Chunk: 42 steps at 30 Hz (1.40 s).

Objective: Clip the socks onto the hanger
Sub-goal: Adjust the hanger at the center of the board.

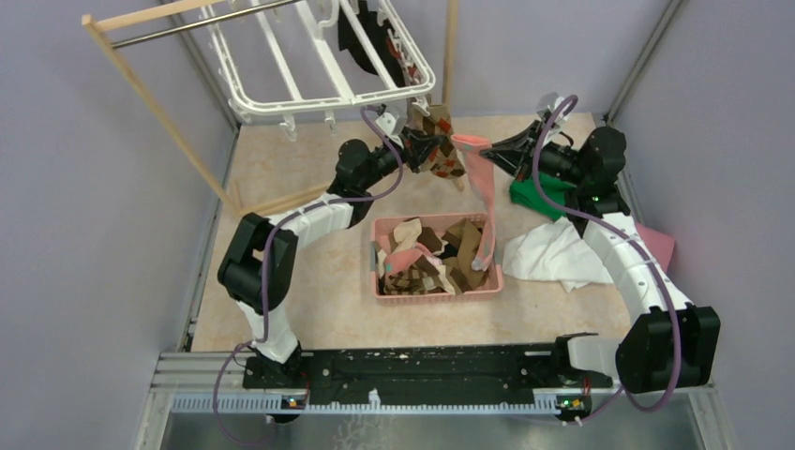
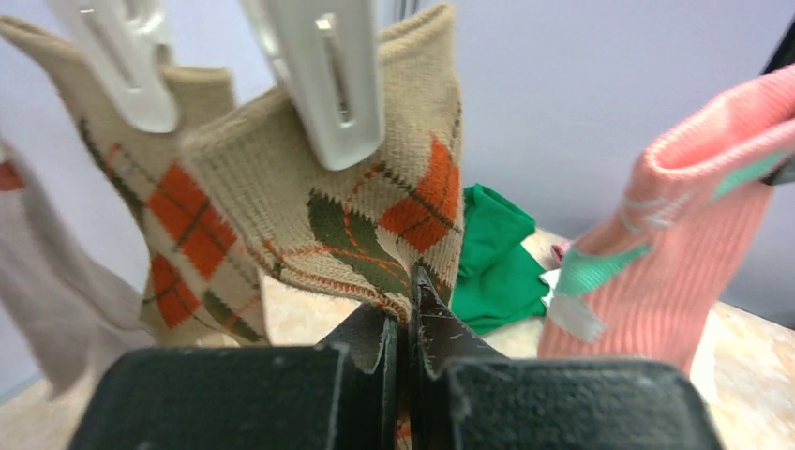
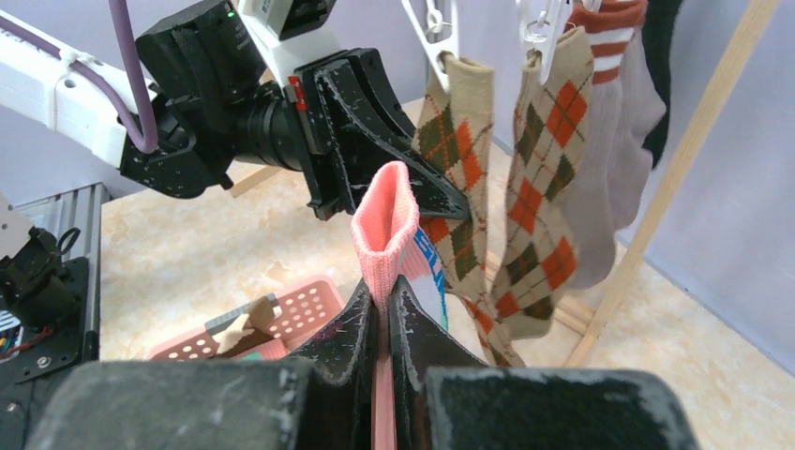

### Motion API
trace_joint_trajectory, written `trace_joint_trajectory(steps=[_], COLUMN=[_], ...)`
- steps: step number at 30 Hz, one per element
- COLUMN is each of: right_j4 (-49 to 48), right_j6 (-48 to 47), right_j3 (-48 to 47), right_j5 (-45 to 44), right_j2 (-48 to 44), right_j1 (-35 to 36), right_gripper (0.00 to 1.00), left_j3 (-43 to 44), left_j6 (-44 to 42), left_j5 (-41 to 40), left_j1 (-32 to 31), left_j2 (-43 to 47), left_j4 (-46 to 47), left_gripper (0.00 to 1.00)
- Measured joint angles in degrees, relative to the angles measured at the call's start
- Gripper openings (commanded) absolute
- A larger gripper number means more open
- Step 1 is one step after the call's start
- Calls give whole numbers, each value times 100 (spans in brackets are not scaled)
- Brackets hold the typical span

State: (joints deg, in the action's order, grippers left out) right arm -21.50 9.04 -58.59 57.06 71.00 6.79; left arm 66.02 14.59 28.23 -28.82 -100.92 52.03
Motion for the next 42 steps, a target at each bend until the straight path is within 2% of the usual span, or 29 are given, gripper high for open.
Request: trace_joint_trajectory(steps=[12, 16, 19, 26, 36, 42], right_j4=[66, 96, 118, 129, -229, -378], right_j6=[0, 11, 15, 76, 505, 568], right_j3=[-46, -155, -157, -155, -151, -151], right_j5=[-50, -83, -92, -87, 109, 264], right_j2=[2, 4, 2, 2, 2, 2], right_j1=[-236, -319, -330, -332, -330, -166], right_gripper=[0, 0, 0, 0, 0, 0], left_j3=[1200, 1591, 1670, 1429, 365, 42], left_j6=[-251, -278, -284, -264, -260, -280], left_j5=[-1335, -1644, -1764, -1757, -1709, -1714], left_j1=[-452, -544, -581, -599, -616, -616], left_j2=[-933, -1207, -1300, -1252, -804, -404], left_j4=[70, 76, 90, 210, 328, 431], left_gripper=[1, 8, 25, 46, 50, 62])
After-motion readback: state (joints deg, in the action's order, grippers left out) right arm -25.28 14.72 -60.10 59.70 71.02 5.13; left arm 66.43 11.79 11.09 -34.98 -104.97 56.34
